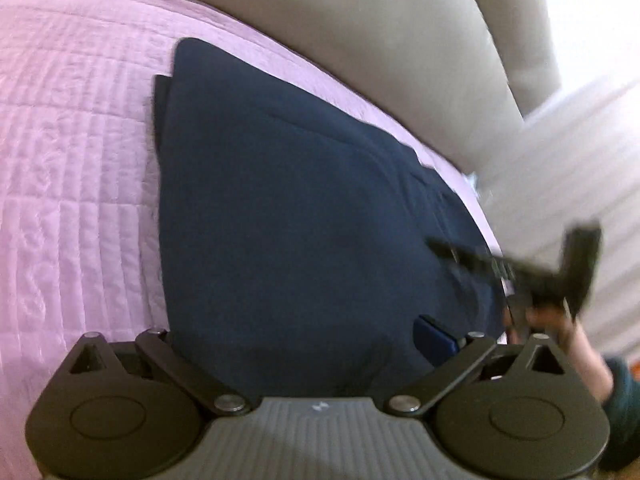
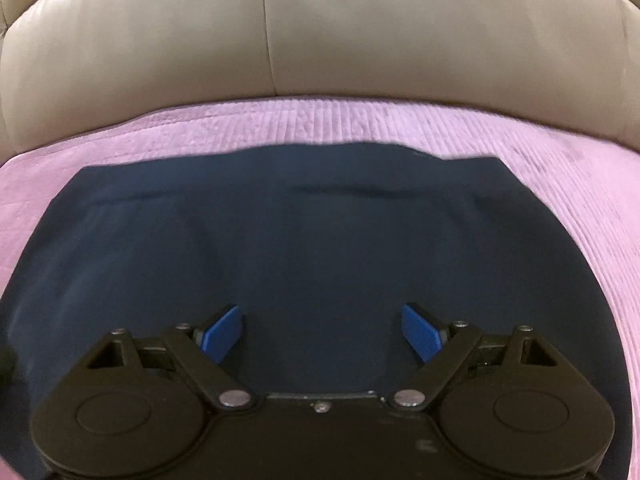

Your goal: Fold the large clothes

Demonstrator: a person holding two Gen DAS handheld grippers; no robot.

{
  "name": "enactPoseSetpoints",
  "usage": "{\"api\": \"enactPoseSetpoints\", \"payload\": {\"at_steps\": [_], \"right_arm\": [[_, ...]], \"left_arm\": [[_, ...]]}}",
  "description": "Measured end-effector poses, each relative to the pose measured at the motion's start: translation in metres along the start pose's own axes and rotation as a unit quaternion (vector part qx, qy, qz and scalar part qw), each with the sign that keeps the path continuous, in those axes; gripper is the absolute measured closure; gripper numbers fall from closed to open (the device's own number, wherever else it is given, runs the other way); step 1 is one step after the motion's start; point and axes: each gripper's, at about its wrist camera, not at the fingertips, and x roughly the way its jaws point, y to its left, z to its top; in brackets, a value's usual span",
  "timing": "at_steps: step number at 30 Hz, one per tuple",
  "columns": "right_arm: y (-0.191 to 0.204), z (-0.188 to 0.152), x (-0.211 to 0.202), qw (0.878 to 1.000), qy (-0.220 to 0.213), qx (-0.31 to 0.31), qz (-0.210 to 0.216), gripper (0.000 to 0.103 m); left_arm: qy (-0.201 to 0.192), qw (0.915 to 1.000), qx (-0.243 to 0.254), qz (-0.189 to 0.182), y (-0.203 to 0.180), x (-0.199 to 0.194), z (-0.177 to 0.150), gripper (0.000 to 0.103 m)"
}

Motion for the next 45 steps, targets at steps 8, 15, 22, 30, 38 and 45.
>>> {"api": "enactPoseSetpoints", "payload": {"at_steps": [8, 15, 22, 30, 38, 45], "right_arm": [[-0.001, -0.057, -0.045, 0.999, -0.024, -0.028, 0.005, 0.001], [-0.01, -0.105, -0.057, 0.998, -0.033, -0.054, 0.023, 0.001], [-0.011, -0.1, -0.053, 0.998, -0.016, -0.053, 0.035, 0.0], [-0.049, -0.097, -0.061, 0.992, -0.039, 0.004, 0.12, 0.005], [-0.179, -0.026, -0.11, 0.944, -0.111, 0.173, 0.258, 0.003], [-0.205, 0.039, -0.058, 0.901, -0.07, 0.208, 0.373, 0.001]], "left_arm": [[-0.032, 0.9962, -0.057, 0.057, -0.001, -0.012, -0.01, 0.075], [-0.049, 0.9908, 0.019, 0.125, -0.051, -0.022, -0.005, 0.083], [-0.092, 0.9867, 0.008, 0.133, -0.121, -0.031, 0.014, 0.086], [-0.124, 0.9839, 0.074, 0.106, -0.197, 0.002, 0.025, 0.086], [-0.117, 0.9897, 0.067, 0.048, -0.244, 0.062, 0.019, 0.089], [-0.077, 0.994, 0.076, 0.013, -0.281, 0.13, 0.003, 0.093]]}}
